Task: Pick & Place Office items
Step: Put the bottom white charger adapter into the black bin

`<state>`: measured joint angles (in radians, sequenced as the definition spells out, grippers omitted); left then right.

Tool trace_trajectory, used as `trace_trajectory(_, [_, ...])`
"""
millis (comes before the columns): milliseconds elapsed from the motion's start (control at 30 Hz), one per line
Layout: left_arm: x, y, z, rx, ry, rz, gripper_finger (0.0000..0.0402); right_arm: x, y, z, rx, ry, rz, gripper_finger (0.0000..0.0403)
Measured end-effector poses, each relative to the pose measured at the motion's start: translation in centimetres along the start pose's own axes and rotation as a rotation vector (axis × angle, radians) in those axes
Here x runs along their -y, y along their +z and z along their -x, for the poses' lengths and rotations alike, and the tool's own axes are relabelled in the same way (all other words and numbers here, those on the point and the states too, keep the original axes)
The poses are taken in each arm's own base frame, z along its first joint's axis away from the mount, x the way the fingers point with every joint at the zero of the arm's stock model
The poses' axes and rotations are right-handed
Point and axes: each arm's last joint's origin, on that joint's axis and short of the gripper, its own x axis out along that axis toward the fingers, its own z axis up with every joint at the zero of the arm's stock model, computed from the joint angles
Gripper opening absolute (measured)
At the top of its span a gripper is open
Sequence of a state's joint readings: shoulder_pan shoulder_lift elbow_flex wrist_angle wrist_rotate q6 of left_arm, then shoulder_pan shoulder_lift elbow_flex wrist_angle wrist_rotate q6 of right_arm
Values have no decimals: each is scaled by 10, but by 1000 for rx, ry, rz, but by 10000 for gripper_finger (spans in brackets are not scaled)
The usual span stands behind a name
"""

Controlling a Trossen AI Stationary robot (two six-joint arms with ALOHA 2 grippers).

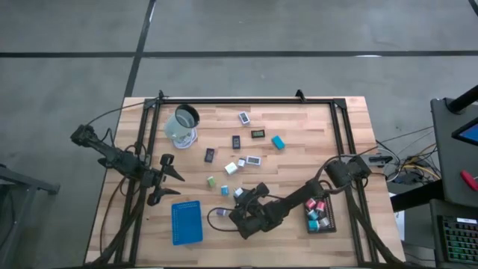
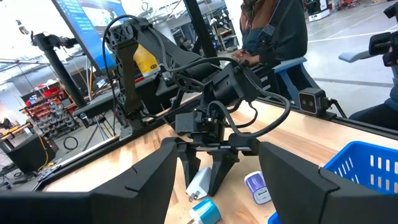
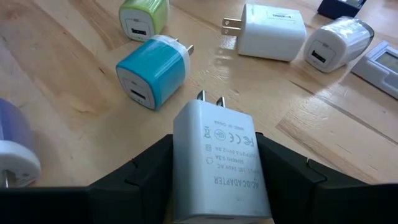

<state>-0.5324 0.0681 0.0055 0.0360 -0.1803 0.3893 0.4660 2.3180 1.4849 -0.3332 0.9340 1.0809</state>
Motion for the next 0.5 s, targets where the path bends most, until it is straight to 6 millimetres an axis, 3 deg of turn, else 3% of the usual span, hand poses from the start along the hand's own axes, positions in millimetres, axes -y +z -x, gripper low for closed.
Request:
trace_trajectory(233, [0,0,0,0,0,0,234,0,0,0,0,0,0,180])
trace_trajectory(500, [0,0,0,0,0,0,234,1,0,0,5,-8,-15,184])
